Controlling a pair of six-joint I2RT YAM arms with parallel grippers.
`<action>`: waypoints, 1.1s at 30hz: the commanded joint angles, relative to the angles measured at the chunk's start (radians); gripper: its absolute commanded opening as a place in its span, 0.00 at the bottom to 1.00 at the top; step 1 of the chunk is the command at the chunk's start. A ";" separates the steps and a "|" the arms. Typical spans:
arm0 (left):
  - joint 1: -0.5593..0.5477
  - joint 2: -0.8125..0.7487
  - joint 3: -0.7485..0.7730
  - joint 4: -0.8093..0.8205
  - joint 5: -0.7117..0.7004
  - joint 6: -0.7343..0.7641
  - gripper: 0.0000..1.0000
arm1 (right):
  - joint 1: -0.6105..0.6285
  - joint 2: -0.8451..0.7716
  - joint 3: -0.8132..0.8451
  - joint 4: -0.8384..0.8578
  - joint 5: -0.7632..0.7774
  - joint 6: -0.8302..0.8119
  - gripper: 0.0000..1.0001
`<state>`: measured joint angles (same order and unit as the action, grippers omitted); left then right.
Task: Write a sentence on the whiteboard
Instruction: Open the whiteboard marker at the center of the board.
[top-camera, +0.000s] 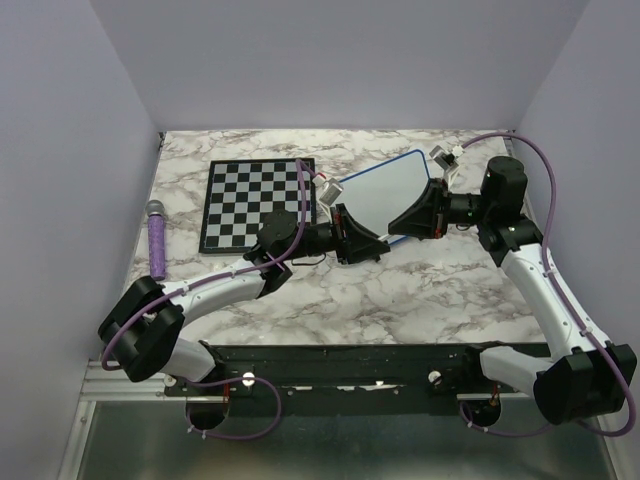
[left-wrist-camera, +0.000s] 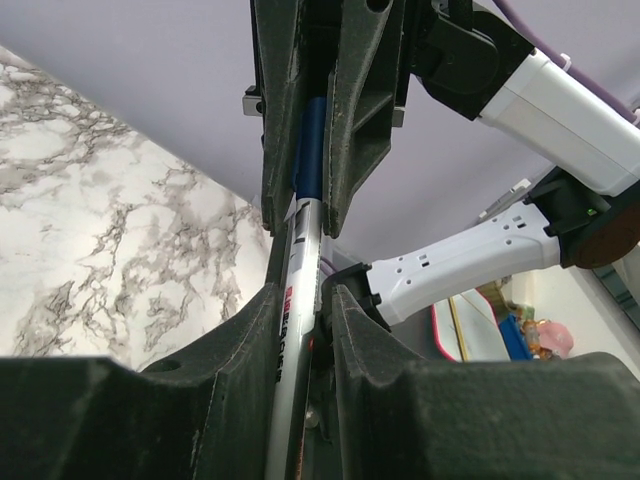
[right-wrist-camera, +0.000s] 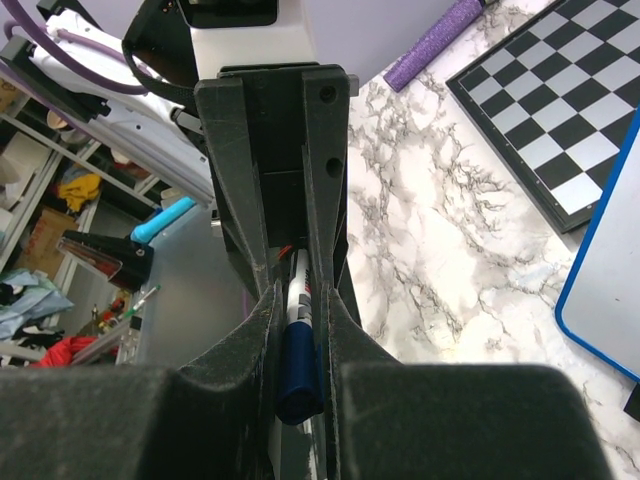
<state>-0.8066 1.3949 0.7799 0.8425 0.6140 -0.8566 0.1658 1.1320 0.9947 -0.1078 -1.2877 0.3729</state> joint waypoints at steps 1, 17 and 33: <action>0.000 -0.005 0.021 0.044 0.046 -0.015 0.34 | 0.005 0.011 0.025 -0.015 0.008 -0.017 0.01; -0.002 0.033 0.016 0.105 0.052 -0.053 0.34 | 0.005 0.020 0.012 0.023 0.021 0.017 0.01; -0.002 0.047 0.002 0.125 0.056 -0.061 0.23 | 0.003 0.018 0.010 0.031 0.028 0.023 0.00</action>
<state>-0.8047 1.4345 0.7795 0.9115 0.6407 -0.9100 0.1684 1.1465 0.9955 -0.0990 -1.2873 0.3931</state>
